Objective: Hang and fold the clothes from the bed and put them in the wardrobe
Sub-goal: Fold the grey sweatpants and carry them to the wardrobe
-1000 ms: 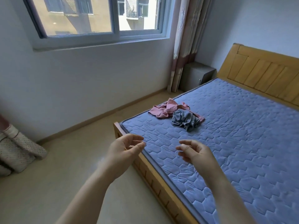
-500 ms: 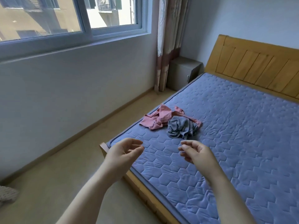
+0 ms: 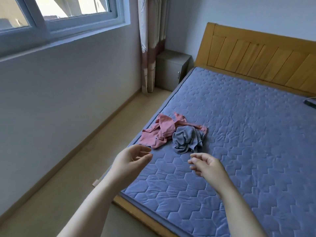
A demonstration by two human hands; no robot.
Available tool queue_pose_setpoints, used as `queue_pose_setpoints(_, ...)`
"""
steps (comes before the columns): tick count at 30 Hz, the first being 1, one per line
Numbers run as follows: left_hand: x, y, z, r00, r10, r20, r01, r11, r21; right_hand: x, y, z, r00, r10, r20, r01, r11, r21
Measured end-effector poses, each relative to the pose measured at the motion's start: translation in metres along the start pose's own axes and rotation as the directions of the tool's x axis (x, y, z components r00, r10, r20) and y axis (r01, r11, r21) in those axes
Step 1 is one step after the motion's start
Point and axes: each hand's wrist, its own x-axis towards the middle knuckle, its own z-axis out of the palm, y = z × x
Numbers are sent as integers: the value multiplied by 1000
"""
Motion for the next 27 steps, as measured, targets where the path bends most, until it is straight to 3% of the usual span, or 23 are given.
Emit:
queue_pose_setpoints(5,75,-3,-28,992,-6,129,0,999,47,39,-9,33,992,78,-99,-78,997,6)
queue_pose_setpoints(11,155,-14,-13,975,-49,219,27,995,100,112,14,20,960,197,-200,-214,974,-67)
queue_pose_setpoints(22,298,-62,79,953,-167,251,99,959,265,305,127,-26,881,373,-290,-440,871,-219)
queue_pose_setpoints(27,371,-105,130,939,-153,308,46,943,329,371,182,-29,852,415,-318,-501,822,-269)
